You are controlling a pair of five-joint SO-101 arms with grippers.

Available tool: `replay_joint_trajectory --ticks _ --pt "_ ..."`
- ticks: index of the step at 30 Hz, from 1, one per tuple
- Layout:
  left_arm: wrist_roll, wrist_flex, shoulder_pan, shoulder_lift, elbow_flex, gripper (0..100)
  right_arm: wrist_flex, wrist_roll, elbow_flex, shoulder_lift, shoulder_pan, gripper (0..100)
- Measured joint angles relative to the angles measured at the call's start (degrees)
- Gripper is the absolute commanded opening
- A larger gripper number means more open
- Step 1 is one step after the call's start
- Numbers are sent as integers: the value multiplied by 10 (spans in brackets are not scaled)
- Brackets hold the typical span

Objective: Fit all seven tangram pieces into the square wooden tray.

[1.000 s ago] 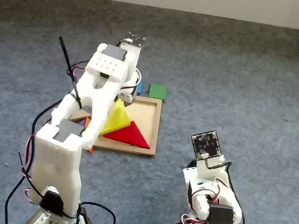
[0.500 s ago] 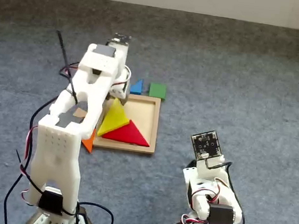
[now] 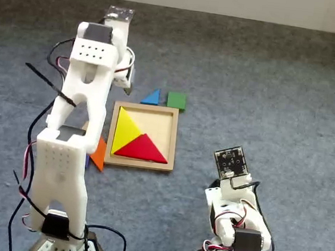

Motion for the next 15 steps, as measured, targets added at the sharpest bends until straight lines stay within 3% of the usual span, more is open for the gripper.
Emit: replay_joint_trajectory --ticks 15 --pt "0 20 140 -55 111 114 0 0 0 0 0 77"
